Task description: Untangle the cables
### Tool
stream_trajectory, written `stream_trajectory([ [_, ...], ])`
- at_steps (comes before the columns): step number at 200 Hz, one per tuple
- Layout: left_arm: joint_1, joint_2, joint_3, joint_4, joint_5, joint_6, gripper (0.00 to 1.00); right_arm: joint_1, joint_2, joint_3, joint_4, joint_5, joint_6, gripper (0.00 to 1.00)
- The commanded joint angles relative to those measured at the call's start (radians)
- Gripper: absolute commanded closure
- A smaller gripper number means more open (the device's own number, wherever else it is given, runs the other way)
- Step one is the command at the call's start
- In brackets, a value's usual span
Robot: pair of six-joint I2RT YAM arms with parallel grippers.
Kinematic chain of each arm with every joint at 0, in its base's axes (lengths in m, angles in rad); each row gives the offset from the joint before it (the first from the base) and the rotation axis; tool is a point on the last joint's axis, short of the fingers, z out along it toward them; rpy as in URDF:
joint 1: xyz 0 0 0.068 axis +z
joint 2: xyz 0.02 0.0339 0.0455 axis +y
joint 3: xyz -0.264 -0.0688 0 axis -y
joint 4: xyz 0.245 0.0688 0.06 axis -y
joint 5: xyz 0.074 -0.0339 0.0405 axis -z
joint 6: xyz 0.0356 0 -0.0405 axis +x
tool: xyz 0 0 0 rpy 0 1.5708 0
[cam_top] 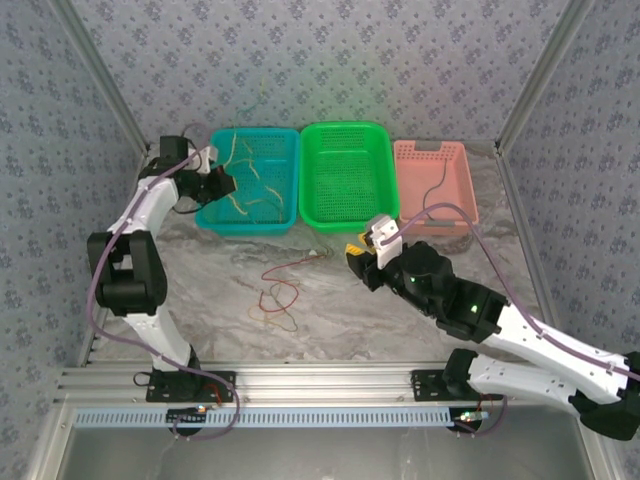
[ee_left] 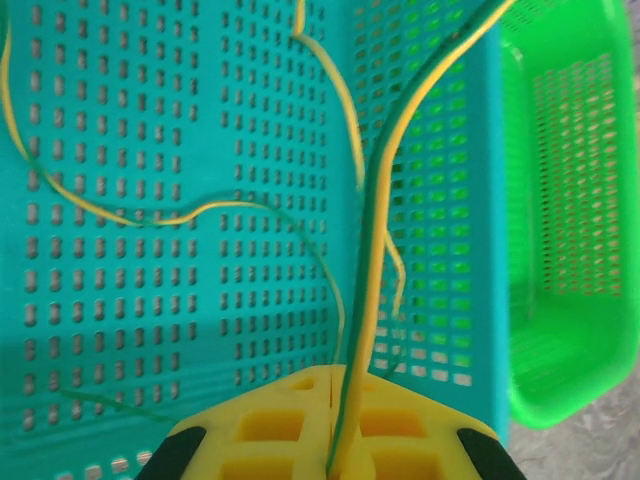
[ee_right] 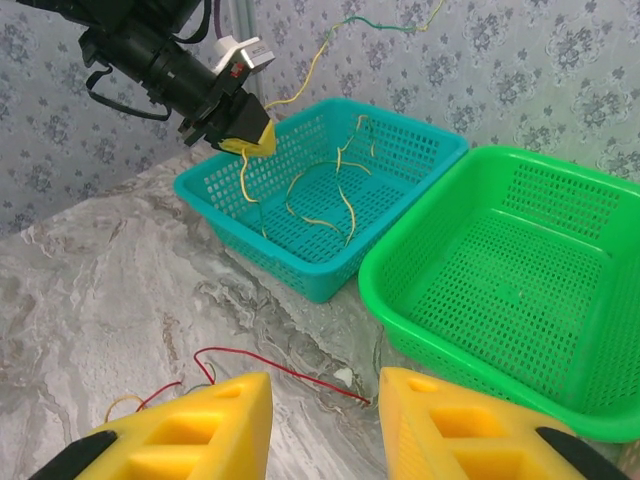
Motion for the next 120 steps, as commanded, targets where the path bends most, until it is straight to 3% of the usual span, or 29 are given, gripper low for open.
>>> stream_trajectory([
  [1,-0.002,0.048,0.057,-0.118,-0.052,0.097,1.00,0.006,0.020,0.004,0.019,0.008,0.018,0.65],
  [46,-0.003,0.097,0.086,-0.197,-0.103,0.069,1.00,-0.088,0.156,0.109,-0.007,-0.083,0.110,0.60],
  [120,-0.035,0.134,0.160,-0.291,-0.137,0.046,1.00,-0.326,0.665,0.441,-0.061,-0.297,0.454,0.54],
])
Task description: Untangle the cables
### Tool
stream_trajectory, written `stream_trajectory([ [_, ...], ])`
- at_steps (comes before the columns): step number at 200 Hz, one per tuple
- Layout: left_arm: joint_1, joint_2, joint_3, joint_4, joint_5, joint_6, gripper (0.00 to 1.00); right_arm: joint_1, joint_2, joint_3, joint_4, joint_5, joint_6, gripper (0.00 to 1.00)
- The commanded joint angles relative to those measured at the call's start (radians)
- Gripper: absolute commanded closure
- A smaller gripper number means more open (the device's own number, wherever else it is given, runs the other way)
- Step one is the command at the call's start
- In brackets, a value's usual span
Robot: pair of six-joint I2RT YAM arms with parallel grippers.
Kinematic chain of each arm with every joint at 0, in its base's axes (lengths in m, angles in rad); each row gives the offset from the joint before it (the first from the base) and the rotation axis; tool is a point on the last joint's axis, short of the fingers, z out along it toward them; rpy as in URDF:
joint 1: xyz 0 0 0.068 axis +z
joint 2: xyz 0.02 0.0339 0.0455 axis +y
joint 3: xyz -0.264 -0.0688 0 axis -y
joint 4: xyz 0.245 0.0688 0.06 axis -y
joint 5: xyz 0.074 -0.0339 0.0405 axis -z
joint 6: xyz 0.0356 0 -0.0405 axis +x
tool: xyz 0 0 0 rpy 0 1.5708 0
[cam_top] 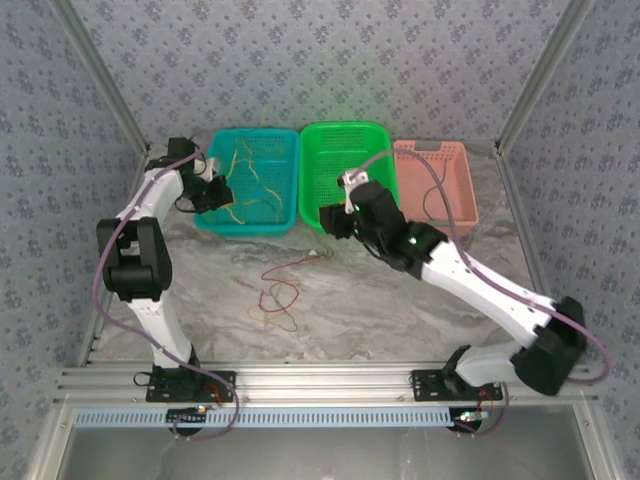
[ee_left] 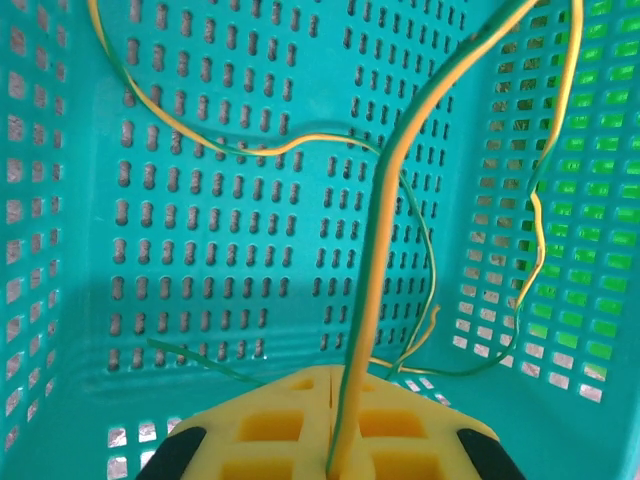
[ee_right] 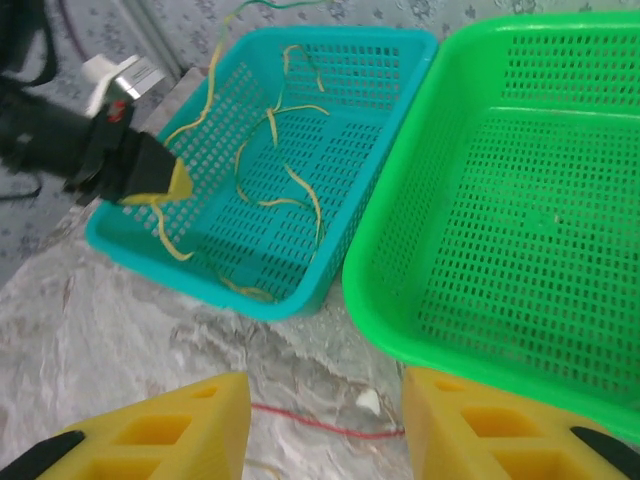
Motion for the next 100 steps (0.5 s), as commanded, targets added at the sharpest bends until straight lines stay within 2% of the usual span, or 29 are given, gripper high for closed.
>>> stream_trajectory([
  [1,-0.023,0.024,0.048,-0.084,-0.014,0.010,1.00,-0.063,0.124,0.085,-0.018,-0.110,0.148,0.54],
  [61,-0.047,0.033,0.050,-0.100,-0.032,0.023,1.00,-0.103,0.519,0.396,-0.056,-0.141,0.170,0.51],
  [100,-0.055,0.032,0.055,-0.106,-0.029,0.029,1.00,-0.113,0.698,0.581,-0.107,-0.136,0.169,0.49],
])
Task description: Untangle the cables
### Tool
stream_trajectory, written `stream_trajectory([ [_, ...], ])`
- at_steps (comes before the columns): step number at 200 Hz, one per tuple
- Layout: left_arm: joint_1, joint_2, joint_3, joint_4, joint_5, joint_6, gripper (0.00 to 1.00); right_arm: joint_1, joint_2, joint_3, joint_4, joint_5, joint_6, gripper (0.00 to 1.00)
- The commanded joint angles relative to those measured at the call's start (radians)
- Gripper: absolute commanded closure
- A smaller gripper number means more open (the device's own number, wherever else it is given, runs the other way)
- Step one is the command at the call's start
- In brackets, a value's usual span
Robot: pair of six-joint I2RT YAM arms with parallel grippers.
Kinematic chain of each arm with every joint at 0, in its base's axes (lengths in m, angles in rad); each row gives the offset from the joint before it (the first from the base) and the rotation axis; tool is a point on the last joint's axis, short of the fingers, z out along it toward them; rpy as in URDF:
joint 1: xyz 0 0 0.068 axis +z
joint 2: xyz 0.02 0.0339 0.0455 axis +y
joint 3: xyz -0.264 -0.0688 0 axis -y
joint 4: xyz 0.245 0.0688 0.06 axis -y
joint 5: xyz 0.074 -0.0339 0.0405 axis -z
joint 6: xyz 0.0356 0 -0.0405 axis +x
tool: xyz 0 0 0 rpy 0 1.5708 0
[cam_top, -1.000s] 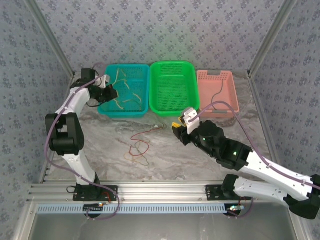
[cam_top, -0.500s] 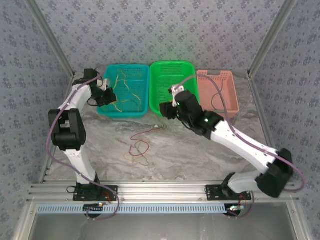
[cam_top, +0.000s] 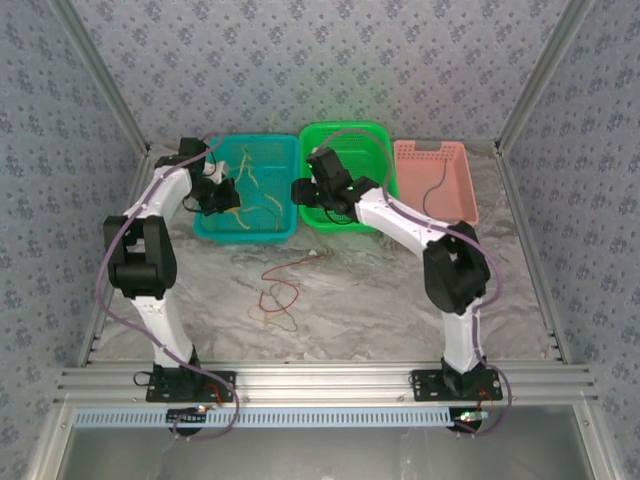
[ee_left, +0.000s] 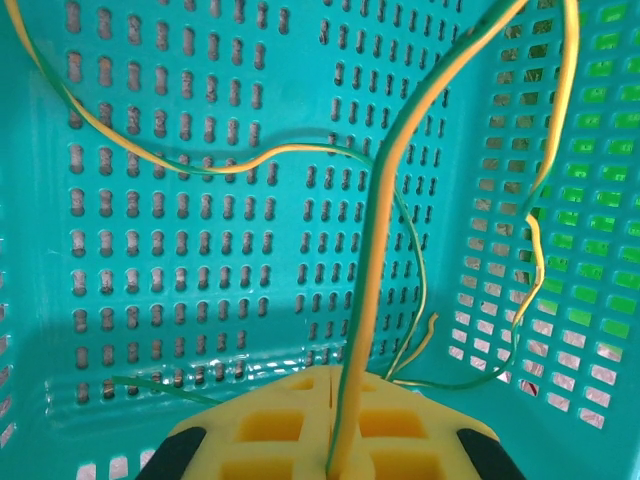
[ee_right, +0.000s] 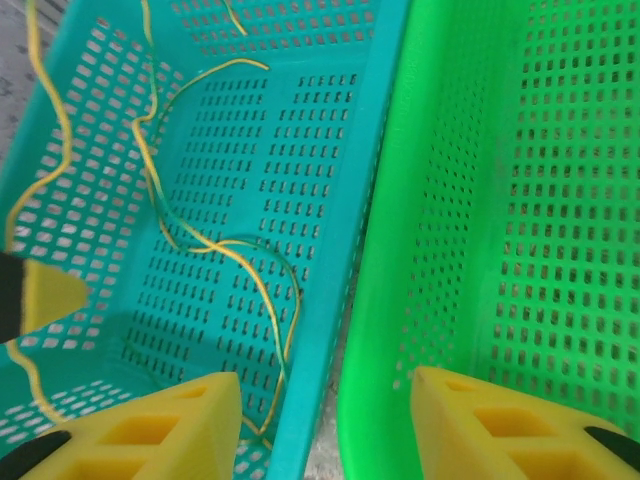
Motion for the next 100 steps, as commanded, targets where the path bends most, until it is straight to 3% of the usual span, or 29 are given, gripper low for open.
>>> stream_trajectory([
  [1,-0.009,0.009,0.030,-0.047,-0.003,0.024,1.00,-0.011,0.079,0.118,-0.062,-0.001,0.018,0.49],
  [31,-0.015,0.013,0.045,-0.069,0.015,0.048,1.00,-0.007,0.198,0.243,-0.137,0.024,0.012,0.50],
  [100,-0.015,0.001,0.061,-0.164,0.030,0.082,1.00,-0.017,0.389,0.501,-0.340,0.125,0.064,0.70],
])
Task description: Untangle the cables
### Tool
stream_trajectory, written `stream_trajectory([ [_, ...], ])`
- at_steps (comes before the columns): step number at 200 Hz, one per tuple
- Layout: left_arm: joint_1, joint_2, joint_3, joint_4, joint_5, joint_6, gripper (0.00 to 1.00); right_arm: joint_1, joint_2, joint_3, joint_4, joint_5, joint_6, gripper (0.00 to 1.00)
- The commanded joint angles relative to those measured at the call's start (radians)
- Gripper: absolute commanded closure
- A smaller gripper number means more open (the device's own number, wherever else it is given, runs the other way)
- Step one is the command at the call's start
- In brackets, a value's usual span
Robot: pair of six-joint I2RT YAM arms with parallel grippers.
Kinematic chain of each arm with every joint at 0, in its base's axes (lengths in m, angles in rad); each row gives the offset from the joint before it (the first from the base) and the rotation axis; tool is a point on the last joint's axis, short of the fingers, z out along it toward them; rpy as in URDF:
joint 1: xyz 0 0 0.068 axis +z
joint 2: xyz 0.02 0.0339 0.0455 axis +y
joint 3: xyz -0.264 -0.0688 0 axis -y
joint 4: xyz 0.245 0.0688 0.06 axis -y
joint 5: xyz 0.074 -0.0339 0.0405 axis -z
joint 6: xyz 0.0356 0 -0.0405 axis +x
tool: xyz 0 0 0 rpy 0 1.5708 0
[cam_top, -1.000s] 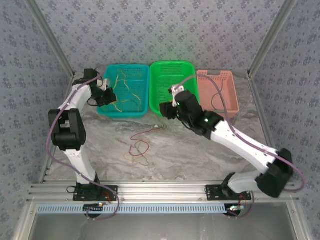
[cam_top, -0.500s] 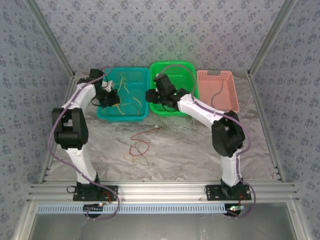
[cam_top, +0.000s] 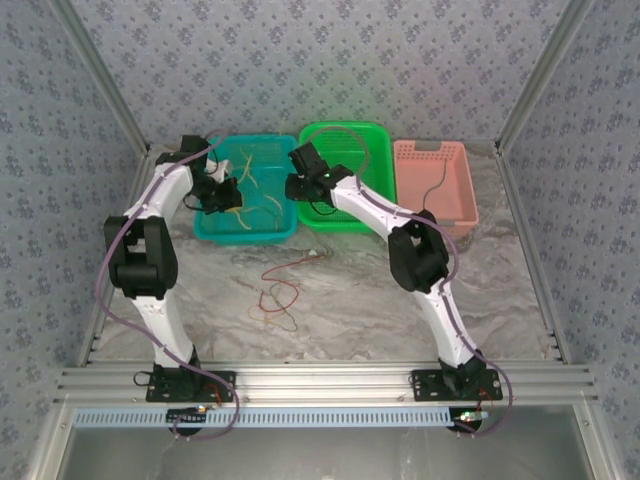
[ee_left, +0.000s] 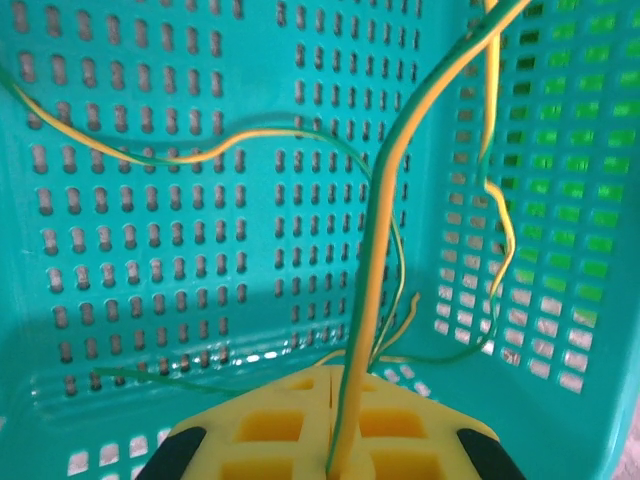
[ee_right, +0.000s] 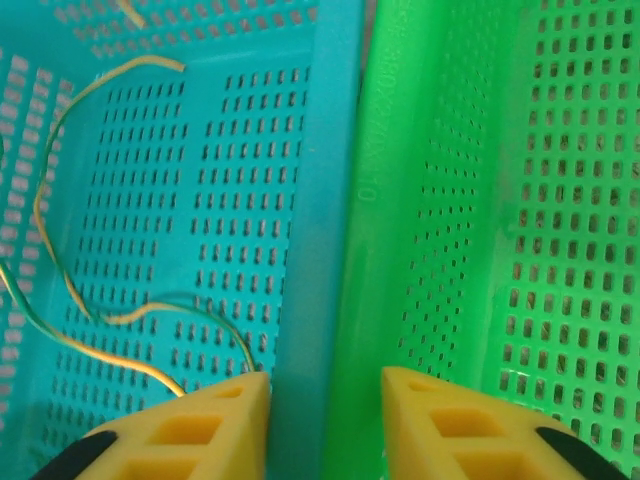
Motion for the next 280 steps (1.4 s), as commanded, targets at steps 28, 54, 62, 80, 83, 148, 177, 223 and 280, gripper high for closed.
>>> stream_trajectory([
  [28,-0.003,-0.022,-0.007,-0.122,-0.015,0.031,1.00,-0.009,0.112,0.159,-0.201,0.085,0.090,0.78],
  [54,-0.001,-0.044,-0.025,-0.146,-0.070,0.029,1.00,-0.002,0.119,0.168,-0.214,0.105,0.108,0.82],
  [62,0.000,-0.044,-0.020,-0.165,-0.086,0.024,1.00,-0.001,0.121,0.172,-0.219,0.111,0.112,0.82],
  [80,0.001,-0.033,-0.003,-0.210,-0.116,0.009,1.00,0.000,0.121,0.174,-0.222,0.116,0.117,0.83],
  [83,0.000,-0.031,0.001,-0.218,-0.120,0.006,1.00,0.001,0.121,0.174,-0.222,0.116,0.118,0.83],
  [148,-0.002,-0.027,0.008,-0.279,-0.154,0.011,1.00,0.002,0.126,0.184,-0.233,0.113,0.126,0.85],
  [177,-0.008,0.029,0.041,-0.316,-0.191,0.004,1.00,0.005,0.125,0.184,-0.239,0.116,0.121,0.85],
  [223,-0.013,0.079,0.091,-0.329,-0.269,-0.032,0.85,0.006,0.122,0.184,-0.239,0.119,0.108,0.84],
  [280,-0.021,-0.019,0.119,-0.287,-0.281,-0.068,0.44,0.012,0.092,0.149,-0.212,0.124,0.102,0.80],
])
